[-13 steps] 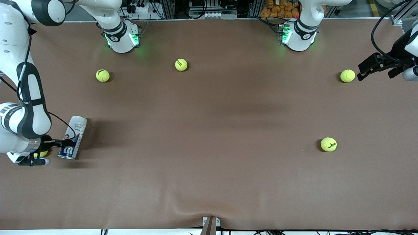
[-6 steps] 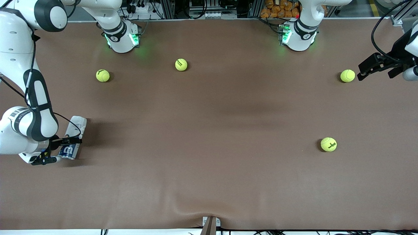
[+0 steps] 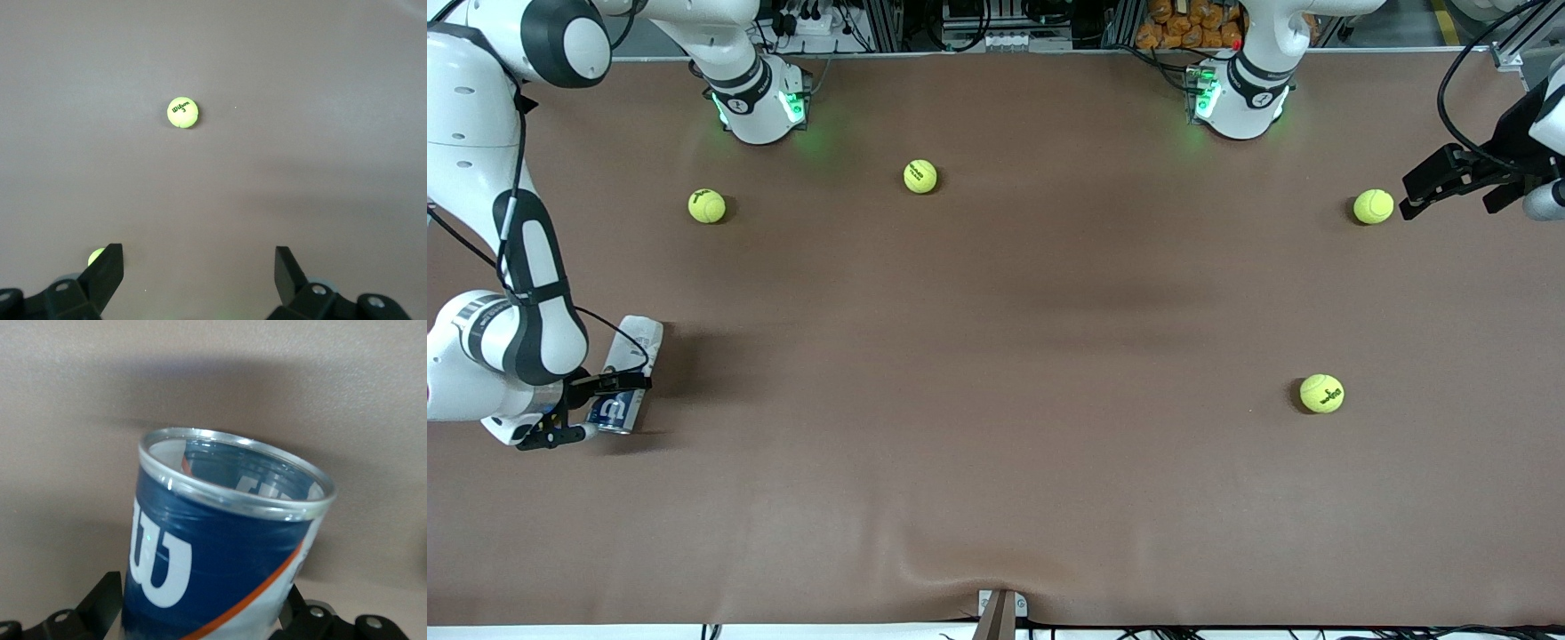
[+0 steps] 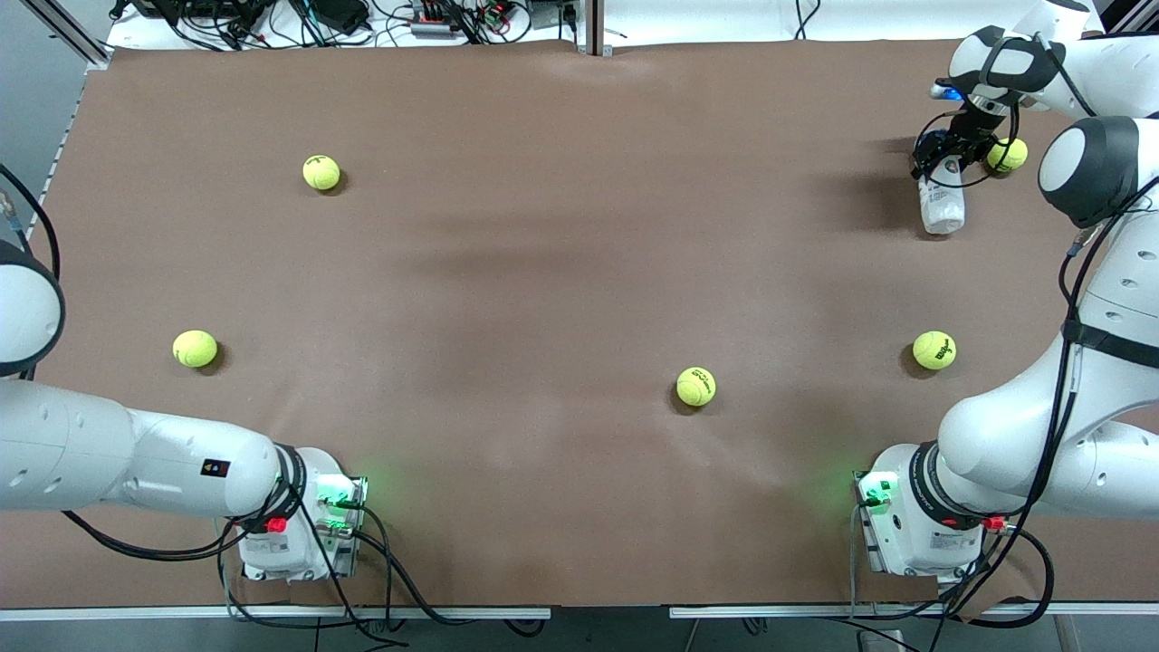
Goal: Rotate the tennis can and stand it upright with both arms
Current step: 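Lower the right gripper and close it around the can's open end, then lift and carry the can with the right gripper to mid-table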
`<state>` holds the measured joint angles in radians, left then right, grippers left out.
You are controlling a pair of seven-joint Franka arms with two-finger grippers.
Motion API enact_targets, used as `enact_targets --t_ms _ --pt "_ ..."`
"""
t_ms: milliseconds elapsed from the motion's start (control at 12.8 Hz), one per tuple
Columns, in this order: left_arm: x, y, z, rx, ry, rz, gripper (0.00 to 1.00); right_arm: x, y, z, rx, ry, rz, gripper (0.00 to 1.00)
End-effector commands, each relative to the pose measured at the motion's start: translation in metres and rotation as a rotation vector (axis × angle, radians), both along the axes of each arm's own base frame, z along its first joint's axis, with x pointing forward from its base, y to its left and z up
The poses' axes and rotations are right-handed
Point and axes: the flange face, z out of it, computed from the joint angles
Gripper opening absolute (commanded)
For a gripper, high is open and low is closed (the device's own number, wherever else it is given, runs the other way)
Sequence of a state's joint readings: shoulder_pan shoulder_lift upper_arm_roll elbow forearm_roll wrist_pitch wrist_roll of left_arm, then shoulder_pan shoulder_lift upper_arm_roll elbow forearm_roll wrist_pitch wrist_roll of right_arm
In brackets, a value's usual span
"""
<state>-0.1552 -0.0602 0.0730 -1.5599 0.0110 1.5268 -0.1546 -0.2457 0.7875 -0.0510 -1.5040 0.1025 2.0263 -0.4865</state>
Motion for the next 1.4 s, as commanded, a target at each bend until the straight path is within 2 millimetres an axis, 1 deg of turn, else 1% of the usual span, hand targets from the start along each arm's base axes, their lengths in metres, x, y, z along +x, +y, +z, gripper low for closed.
enact_targets --t_ms 0,78,156,234,390,468,546,624,702,780,859,937,1015,1093,1171,1327 --pt "-0.002 0.004 0.004 -0.009 0.002 -0.032 1.0 -0.002 -0.002 -0.005 0.018 0.005 0.052 0.99" --pt "-0.002 0.004 0.005 -0.009 -0.001 -0.032 1.0 -0.003 -0.005 -0.005 0.03 0.0 0.089 0.94" --pt "-0.002 0.003 0.006 -0.009 -0.003 -0.033 1.0 -0.002 -0.005 -0.004 0.038 -0.006 0.118 0.91" --pt "-0.001 0.002 0.003 -0.01 0.0 -0.035 1.0 0.0 -0.004 0.0 0.042 -0.015 0.137 0.91" --pt "0.001 -0.001 0.002 -0.011 -0.004 -0.038 1.0 0.007 0.005 0.011 0.047 -0.034 0.184 0.91" --pt "0.004 -0.002 -0.001 -0.011 -0.003 -0.04 1.0 0.011 0.006 0.015 0.051 -0.048 0.214 0.9" --pt "0.004 -0.002 -0.002 -0.011 -0.001 -0.038 1.0 0.014 0.008 0.018 0.062 -0.063 0.267 0.9" --pt "0.004 -0.002 -0.003 -0.01 0.0 -0.04 1.0 0.017 0.016 0.018 0.073 -0.077 0.325 0.9" --pt "0.004 -0.001 -0.003 -0.01 0.0 -0.038 1.0 0.026 0.039 0.023 0.078 -0.093 0.393 0.89" --pt "0.004 -0.002 -0.003 -0.01 0.0 -0.04 1.0 0.038 0.054 0.036 0.073 -0.122 0.439 0.89" --pt "0.004 -0.002 -0.003 -0.01 0.002 -0.04 1.0 0.045 0.073 0.04 0.076 -0.134 0.486 0.89" --pt "0.004 -0.002 -0.003 -0.01 0.002 -0.04 1.0 0.049 0.096 0.041 0.082 -0.138 0.535 0.89" --pt "0.004 -0.001 -0.003 -0.01 0.002 -0.038 1.0 0.054 0.127 0.045 0.085 -0.145 0.576 0.89" --pt "0.004 -0.001 -0.002 -0.011 -0.001 -0.038 1.0 0.058 0.165 0.052 0.092 -0.152 0.621 0.89" --pt "0.004 -0.002 -0.002 -0.011 -0.001 -0.04 1.0 0.06 0.209 0.063 0.1 -0.168 0.682 0.89" --pt "0.004 0.0 -0.002 -0.011 0.0 -0.037 1.0 0.054 0.304 0.089 0.132 -0.207 0.823 0.89"
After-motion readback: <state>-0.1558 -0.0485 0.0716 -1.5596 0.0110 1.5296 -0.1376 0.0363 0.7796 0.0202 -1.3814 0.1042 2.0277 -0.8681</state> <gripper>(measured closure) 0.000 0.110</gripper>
